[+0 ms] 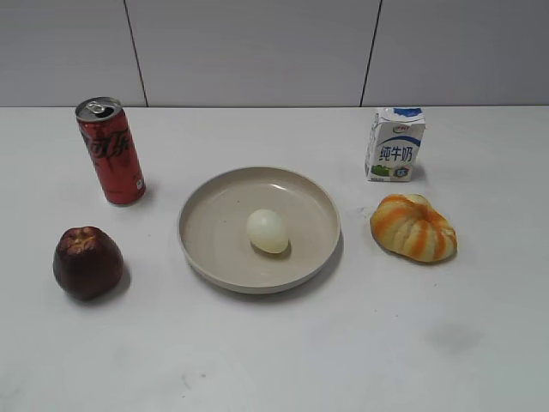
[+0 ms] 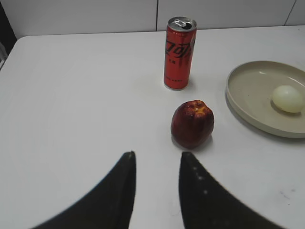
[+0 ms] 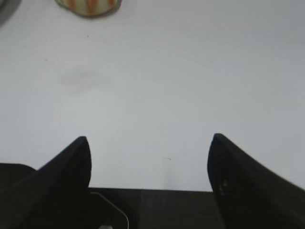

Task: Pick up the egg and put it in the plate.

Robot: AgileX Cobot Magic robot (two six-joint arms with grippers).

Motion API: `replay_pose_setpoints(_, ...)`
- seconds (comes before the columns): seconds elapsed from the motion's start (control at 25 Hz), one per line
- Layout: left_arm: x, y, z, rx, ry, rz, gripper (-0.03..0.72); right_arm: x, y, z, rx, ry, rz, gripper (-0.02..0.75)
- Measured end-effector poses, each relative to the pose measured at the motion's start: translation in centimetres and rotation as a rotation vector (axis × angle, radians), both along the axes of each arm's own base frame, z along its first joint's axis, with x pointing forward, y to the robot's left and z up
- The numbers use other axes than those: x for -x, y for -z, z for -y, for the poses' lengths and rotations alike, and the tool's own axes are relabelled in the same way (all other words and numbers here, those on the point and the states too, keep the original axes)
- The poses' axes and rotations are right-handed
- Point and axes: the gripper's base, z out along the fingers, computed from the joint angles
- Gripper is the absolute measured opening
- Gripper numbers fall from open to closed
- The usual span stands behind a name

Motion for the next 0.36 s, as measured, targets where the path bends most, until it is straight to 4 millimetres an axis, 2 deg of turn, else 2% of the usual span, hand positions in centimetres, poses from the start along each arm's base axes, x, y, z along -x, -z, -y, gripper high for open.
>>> replay_pose_setpoints(0.36,0.0,0.0,0.0,0.000,0.000,0.000,0.231,4.5,-0.9,0.5,-0.030,0.000,0.296,0.573)
